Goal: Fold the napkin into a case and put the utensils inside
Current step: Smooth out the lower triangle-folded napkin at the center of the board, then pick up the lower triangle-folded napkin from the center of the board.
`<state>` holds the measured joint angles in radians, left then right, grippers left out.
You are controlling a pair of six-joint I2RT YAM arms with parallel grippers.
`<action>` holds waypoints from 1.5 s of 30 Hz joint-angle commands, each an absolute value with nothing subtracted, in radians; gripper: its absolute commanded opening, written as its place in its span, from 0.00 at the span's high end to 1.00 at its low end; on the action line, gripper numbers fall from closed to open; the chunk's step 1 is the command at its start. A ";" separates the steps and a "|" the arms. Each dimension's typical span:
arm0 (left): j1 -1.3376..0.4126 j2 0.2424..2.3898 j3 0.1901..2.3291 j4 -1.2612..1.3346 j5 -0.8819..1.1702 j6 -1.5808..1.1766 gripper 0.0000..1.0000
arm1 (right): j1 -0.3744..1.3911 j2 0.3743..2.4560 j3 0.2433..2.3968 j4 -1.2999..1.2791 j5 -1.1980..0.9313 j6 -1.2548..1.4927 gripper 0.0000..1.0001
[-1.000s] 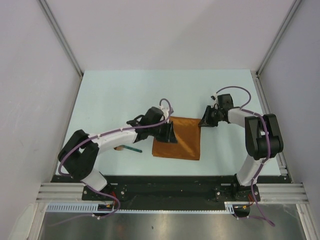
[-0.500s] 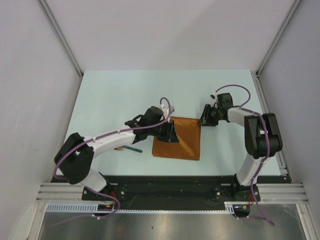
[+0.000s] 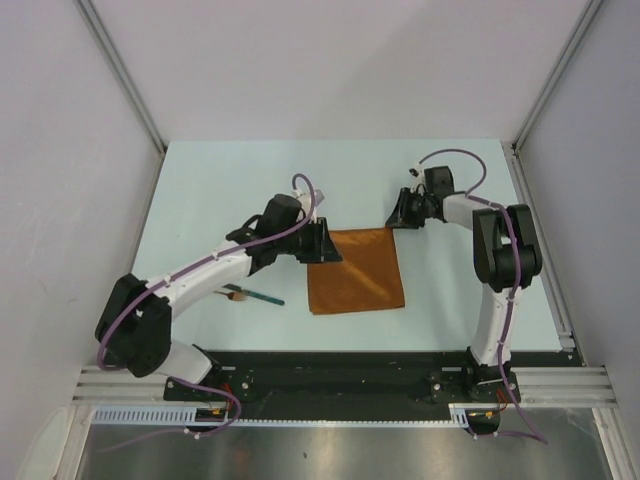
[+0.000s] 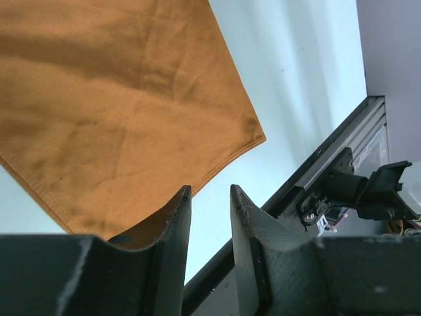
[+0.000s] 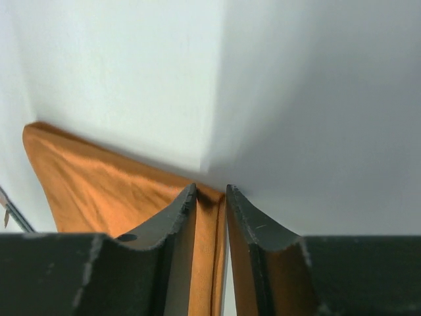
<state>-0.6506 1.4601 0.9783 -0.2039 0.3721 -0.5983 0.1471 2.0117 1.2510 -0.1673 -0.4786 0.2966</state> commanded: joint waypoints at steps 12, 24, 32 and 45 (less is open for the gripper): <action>-0.526 1.275 0.824 -0.137 0.250 -0.630 0.54 | 0.323 1.783 1.436 -0.659 0.285 0.170 0.00; -0.350 1.183 0.781 -0.123 0.160 -0.696 0.38 | 0.716 1.506 1.311 -0.755 0.310 0.380 0.00; -0.307 1.042 0.798 -0.366 -0.034 -0.905 0.36 | 1.031 1.805 1.549 -0.801 0.429 0.653 0.16; -0.307 0.822 0.743 -0.515 0.072 -0.934 0.35 | 1.091 2.098 1.727 -0.793 0.483 0.781 0.30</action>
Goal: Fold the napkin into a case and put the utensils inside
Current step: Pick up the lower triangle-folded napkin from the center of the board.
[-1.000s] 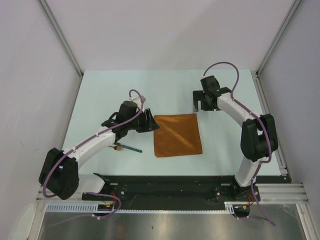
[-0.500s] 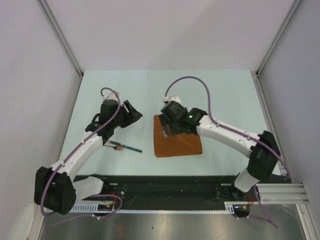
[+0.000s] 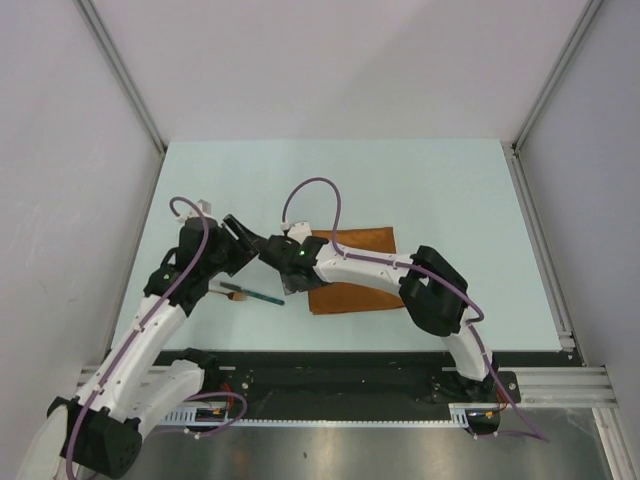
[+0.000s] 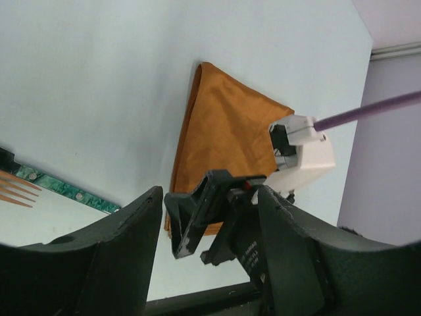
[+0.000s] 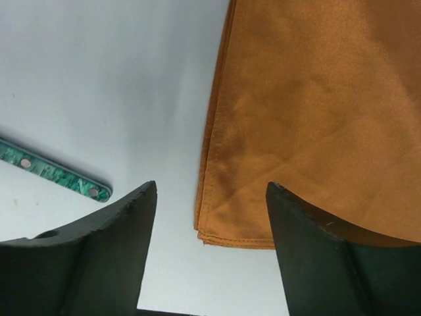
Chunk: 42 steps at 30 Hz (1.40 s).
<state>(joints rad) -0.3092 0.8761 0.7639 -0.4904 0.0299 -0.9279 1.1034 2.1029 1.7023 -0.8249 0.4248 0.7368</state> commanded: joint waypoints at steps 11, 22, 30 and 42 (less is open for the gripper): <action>-0.305 0.867 0.739 -0.517 0.097 -0.891 0.35 | 1.071 2.103 1.651 -0.696 0.394 0.755 0.55; -0.227 0.899 0.727 -0.529 0.080 -0.926 0.30 | 1.057 2.106 1.568 -0.629 0.354 0.756 0.58; -0.166 0.969 0.733 -0.549 0.061 -0.916 0.29 | 1.065 2.157 1.580 -0.646 0.342 0.761 0.57; -0.035 1.003 0.744 -0.583 0.092 -0.867 0.28 | 1.068 2.230 1.608 -0.758 0.396 0.821 0.78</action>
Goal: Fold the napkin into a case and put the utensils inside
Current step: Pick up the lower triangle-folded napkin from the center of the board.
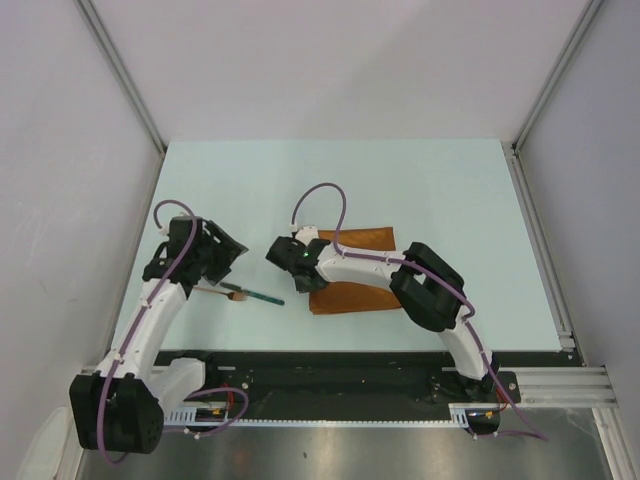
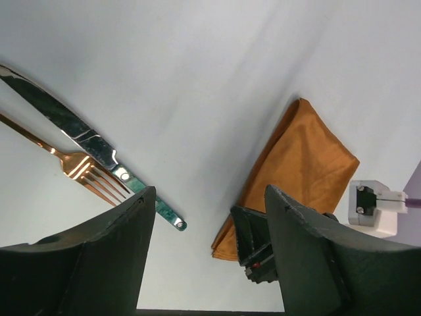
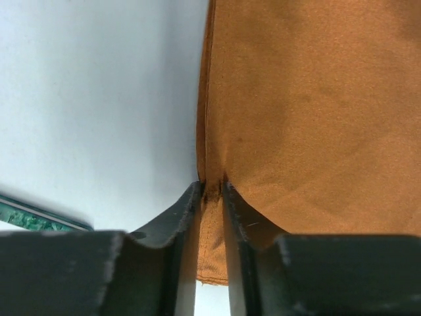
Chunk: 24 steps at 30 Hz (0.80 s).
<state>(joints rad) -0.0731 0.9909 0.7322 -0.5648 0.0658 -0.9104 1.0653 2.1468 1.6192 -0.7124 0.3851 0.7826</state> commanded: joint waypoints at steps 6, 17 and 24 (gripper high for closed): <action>-0.014 0.983 0.727 -0.563 0.124 -0.853 0.28 | 1.063 2.250 1.640 -0.765 0.396 0.801 0.93; -0.014 1.084 0.640 -0.270 0.486 -0.733 0.23 | 1.029 2.050 1.494 -0.552 0.273 0.681 1.00; -0.090 1.192 0.621 -0.083 0.563 -0.787 0.22 | 0.956 1.898 1.339 -0.408 0.120 0.666 1.00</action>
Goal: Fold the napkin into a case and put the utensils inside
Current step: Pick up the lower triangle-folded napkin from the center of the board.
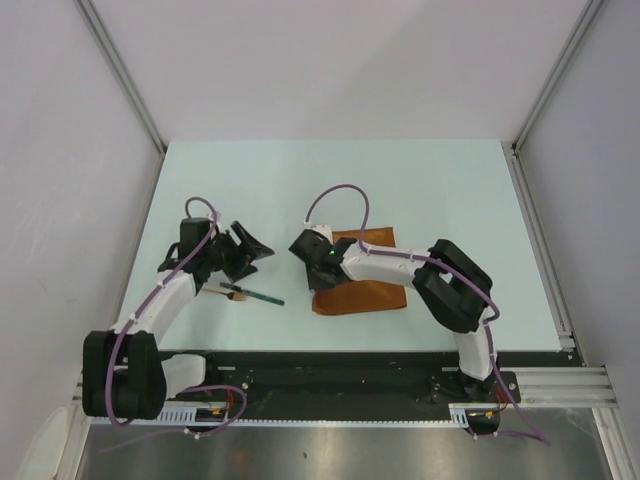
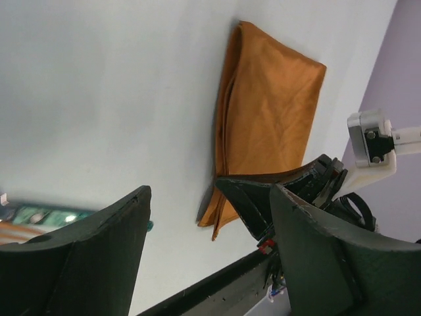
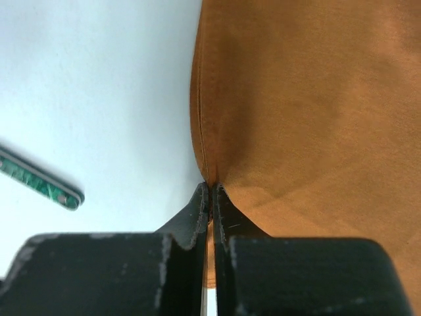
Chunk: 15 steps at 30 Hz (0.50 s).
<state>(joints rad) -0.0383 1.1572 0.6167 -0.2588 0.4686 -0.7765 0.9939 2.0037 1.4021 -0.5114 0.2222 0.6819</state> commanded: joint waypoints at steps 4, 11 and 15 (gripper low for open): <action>-0.181 1.278 0.649 -0.043 0.526 -0.824 0.22 | 0.904 1.815 1.227 -0.321 0.017 0.675 1.00; -0.285 1.414 0.716 0.031 0.477 -0.871 0.22 | 0.812 1.718 1.082 -0.184 -0.132 0.684 1.00; -0.327 1.492 0.773 0.040 0.453 -0.884 0.22 | 0.762 1.678 1.006 -0.130 -0.190 0.689 1.00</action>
<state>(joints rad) -0.2928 1.4361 0.6918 -0.0303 0.4858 -0.8558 0.7967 1.7412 1.0599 -0.2371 -0.0940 0.6811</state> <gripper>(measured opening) 0.779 0.020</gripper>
